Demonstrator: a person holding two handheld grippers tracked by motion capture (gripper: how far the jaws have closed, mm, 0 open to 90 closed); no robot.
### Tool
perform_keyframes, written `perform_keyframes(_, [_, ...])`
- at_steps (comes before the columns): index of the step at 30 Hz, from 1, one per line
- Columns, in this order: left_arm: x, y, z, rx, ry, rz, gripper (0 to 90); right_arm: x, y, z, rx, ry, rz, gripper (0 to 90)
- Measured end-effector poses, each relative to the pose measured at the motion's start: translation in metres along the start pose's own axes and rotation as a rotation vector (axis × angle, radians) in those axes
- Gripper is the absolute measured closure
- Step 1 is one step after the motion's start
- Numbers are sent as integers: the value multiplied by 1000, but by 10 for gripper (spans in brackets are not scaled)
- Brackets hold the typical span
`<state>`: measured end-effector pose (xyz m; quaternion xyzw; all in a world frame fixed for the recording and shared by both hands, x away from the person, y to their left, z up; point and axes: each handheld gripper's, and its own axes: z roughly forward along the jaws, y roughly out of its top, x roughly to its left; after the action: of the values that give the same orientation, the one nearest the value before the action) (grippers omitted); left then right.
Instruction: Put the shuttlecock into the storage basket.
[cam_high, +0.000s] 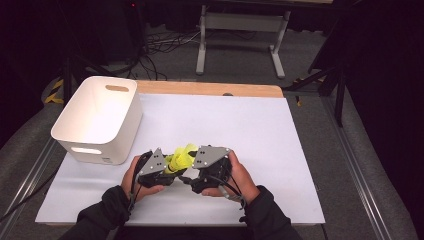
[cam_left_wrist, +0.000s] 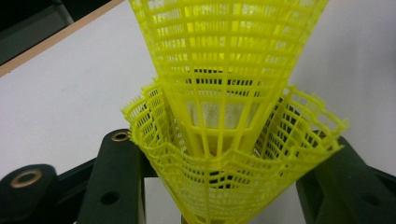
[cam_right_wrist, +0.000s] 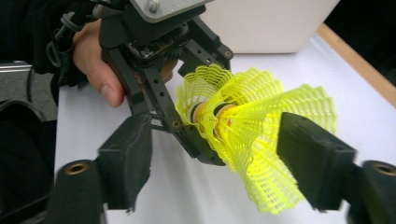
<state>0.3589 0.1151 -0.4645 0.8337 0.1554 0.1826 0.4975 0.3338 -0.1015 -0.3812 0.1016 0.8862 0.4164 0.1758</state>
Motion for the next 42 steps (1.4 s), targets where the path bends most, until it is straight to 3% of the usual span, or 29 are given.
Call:
perform_keyframes(7, [1, -1, -3, -18, 22, -4, 511, -2, 0, -8, -34, -41, 16, 235])
perform_keyframes(12, [2, -2, -5, -27, 30, -15, 510, -4, -3, -13, -24, -58, 13, 227])
perform_keyframes(21, [2, -2, -9, -35, 36, -15, 512, -11, -19, -25, -28, -118, 47, 201])
perform_keyframes(31, [2, -1, -12, -45, 42, -16, 514, -16, -40, -31, -31, -136, 65, 191])
perform_keyframes(42, [3, 0, -17, -56, 49, -11, 516, -17, -60, -33, -40, -227, 82, 141])
